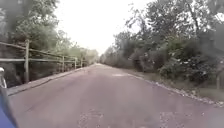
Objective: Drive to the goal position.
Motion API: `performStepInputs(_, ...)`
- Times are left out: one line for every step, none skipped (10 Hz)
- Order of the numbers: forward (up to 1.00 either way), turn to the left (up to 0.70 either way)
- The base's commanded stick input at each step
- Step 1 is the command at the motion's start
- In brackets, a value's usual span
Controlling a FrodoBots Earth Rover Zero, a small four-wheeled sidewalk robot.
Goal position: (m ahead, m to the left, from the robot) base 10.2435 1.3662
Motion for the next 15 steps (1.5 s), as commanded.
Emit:
performStepInputs(0.70,0.00)
performStepInputs(0.70,0.00)
performStepInputs(0.70,0.00)
performStepInputs(0.70,0.00)
performStepInputs(0.70,0.02)
performStepInputs(0.70,0.11)
performStepInputs(0.70,0.20)
performStepInputs(0.70,0.28)
performStepInputs(0.70,0.08)
performStepInputs(0.70,0.00)
performStepInputs(0.70,0.00)
performStepInputs(0.70,0.00)
performStepInputs(0.70,0.00)
performStepInputs(0.70,0.00)
performStepInputs(0.70,0.00)
